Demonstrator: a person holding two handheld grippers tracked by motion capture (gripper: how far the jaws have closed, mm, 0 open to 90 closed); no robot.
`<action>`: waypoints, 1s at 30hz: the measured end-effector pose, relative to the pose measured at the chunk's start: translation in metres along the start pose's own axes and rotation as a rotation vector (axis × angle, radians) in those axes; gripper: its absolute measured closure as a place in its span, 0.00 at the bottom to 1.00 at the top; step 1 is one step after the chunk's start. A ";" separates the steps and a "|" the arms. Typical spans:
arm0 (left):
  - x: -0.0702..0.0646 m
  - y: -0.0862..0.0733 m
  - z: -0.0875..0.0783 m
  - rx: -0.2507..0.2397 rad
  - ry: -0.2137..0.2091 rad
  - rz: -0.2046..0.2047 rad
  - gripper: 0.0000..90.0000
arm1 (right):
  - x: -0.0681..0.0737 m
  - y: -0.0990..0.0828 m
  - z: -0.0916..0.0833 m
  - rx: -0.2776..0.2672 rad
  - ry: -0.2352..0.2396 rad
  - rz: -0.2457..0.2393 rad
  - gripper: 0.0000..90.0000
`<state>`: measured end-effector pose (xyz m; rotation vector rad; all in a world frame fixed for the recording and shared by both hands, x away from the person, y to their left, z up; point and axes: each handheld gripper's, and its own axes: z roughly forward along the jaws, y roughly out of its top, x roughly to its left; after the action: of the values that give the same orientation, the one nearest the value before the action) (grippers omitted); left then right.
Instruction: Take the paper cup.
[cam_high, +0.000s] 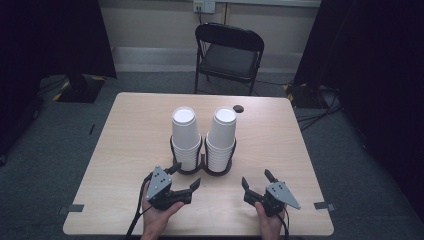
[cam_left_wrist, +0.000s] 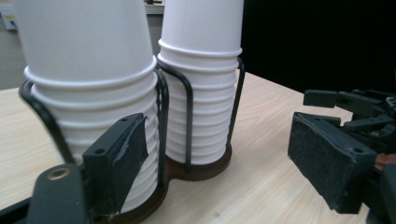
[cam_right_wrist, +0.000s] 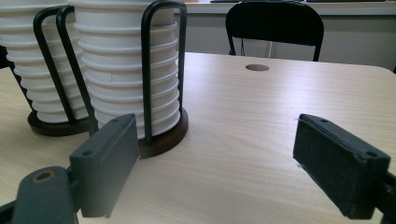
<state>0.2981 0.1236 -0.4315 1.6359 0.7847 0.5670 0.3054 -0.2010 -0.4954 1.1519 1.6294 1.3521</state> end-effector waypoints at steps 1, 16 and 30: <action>-0.001 0.004 0.003 0.011 0.012 0.027 0.24 | 0.000 0.000 0.000 0.001 0.001 0.001 0.15; -0.003 0.027 0.018 0.010 -0.063 0.039 0.19 | -0.001 0.000 0.000 0.003 0.009 0.018 0.15; -0.003 0.060 0.027 -0.001 -0.089 0.084 0.19 | -0.002 0.000 0.000 0.002 0.017 0.022 0.16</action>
<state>0.3267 0.0977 -0.3784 1.6869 0.6530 0.5495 0.3057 -0.2029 -0.4953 1.1656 1.6352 1.3775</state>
